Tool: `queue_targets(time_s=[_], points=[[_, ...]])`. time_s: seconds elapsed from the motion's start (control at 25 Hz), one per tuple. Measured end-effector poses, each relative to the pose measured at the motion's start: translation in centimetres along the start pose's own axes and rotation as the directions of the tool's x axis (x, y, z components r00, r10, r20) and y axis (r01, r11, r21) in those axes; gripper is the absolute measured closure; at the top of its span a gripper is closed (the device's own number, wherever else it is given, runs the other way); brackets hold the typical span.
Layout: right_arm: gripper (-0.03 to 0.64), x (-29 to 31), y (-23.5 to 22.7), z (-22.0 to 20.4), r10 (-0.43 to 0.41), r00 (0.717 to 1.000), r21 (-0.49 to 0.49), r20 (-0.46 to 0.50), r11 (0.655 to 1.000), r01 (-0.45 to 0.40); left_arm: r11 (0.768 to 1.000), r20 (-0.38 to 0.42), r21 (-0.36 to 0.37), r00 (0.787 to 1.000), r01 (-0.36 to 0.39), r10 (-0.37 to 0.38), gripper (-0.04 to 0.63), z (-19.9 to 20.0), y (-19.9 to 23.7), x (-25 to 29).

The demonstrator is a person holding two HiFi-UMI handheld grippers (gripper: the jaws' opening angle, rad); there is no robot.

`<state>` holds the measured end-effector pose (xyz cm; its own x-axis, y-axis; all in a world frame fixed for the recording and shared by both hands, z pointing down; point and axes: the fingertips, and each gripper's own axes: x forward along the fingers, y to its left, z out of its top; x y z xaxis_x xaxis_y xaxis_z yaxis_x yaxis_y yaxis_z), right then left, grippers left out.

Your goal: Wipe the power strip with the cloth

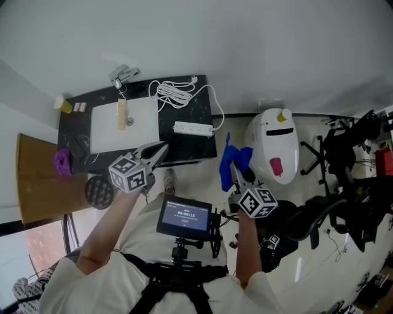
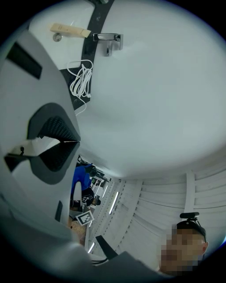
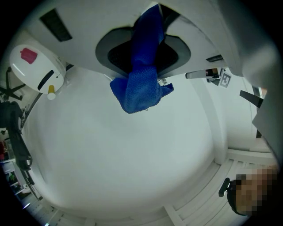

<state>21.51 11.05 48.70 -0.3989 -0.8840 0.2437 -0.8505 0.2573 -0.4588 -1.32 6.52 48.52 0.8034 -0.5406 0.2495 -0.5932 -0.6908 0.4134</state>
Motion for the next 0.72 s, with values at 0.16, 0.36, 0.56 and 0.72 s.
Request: queue_targets(time_s=[0.16,0.36,0.56,0.72], points=[[0.514,-3.4,0.8,-1.4,0.020,1.000,-0.006,-0.005,1.000,-0.020,1.000,0.013,-0.009,1.000,-0.029,0.029,0.591,-2.0,-2.7,-2.2],[0.514,-7.2,1.1,-2.8,0.038,0.999,-0.047,-0.017,0.998,-0.038,0.997,0.022,-0.038,0.997,-0.067,0.067,0.591,-5.4,-5.6,-4.2],[0.514,-10.3,0.7,-3.9,0.053,0.998,-0.070,-0.027,0.996,-0.055,0.995,0.029,-0.050,0.995,-0.090,0.092,0.591,-7.6,-8.7,-5.7],[0.513,-11.8,0.4,-4.3,0.056,0.998,-0.084,-0.025,0.995,-0.058,0.992,0.029,-0.060,0.994,-0.108,0.110,0.591,-8.6,-9.9,-6.8]])
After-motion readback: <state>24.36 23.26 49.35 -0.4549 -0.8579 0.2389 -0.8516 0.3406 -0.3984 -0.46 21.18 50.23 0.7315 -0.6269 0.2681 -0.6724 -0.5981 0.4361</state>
